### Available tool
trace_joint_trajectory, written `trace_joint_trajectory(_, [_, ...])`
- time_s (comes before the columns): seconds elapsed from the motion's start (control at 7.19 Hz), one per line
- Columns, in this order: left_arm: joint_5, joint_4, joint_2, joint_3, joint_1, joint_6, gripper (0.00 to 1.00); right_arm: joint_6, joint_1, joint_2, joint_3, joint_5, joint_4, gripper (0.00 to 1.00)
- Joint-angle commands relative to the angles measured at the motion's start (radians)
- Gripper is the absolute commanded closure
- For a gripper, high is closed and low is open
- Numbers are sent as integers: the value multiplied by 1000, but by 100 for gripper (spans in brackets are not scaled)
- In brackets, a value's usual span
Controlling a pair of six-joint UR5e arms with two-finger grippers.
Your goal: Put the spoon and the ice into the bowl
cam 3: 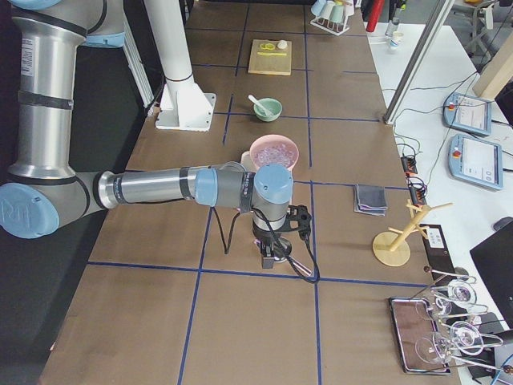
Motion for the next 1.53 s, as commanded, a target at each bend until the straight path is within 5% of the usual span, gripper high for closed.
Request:
trace_joint_trajectory(0.0, [1, 0, 0, 6, 0, 0, 0, -1, 0, 1, 1, 0, 0, 0])
trace_joint_trajectory(1.39, [4, 0, -2, 2, 1, -2, 0, -11, -1, 2, -15, -1, 54, 0])
